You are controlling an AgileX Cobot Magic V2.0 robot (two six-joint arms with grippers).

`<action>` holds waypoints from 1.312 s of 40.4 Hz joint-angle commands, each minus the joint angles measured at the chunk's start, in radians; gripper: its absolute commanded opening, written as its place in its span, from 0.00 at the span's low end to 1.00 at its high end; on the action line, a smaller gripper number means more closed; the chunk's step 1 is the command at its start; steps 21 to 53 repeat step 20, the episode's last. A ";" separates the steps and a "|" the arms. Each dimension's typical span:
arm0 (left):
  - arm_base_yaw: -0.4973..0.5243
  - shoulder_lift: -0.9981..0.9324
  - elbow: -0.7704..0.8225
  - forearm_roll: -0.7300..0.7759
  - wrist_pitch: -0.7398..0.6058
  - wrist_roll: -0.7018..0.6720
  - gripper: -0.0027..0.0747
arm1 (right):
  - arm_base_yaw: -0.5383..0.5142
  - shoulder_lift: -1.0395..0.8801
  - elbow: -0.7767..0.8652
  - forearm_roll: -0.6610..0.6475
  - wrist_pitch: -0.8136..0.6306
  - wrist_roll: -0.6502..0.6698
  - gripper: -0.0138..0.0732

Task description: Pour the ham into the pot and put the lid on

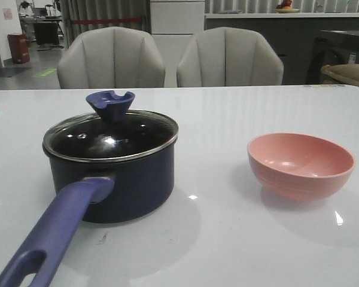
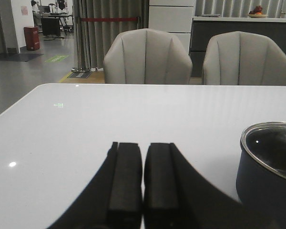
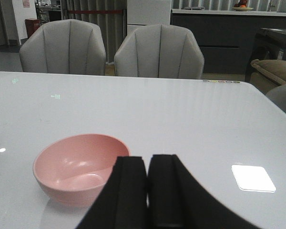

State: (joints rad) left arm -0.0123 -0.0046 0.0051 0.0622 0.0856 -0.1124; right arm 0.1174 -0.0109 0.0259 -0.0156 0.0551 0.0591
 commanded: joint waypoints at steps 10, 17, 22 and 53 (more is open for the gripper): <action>0.000 -0.020 0.020 -0.001 -0.086 -0.002 0.18 | -0.006 -0.020 -0.005 -0.014 -0.066 0.003 0.34; 0.000 -0.020 0.020 -0.001 -0.086 -0.002 0.18 | -0.006 -0.020 -0.005 -0.014 -0.062 0.003 0.34; 0.000 -0.020 0.020 -0.001 -0.086 -0.002 0.18 | -0.006 -0.020 -0.005 -0.014 -0.062 0.003 0.34; 0.000 -0.020 0.020 -0.001 -0.086 -0.002 0.18 | -0.006 -0.020 -0.005 -0.014 -0.062 0.003 0.34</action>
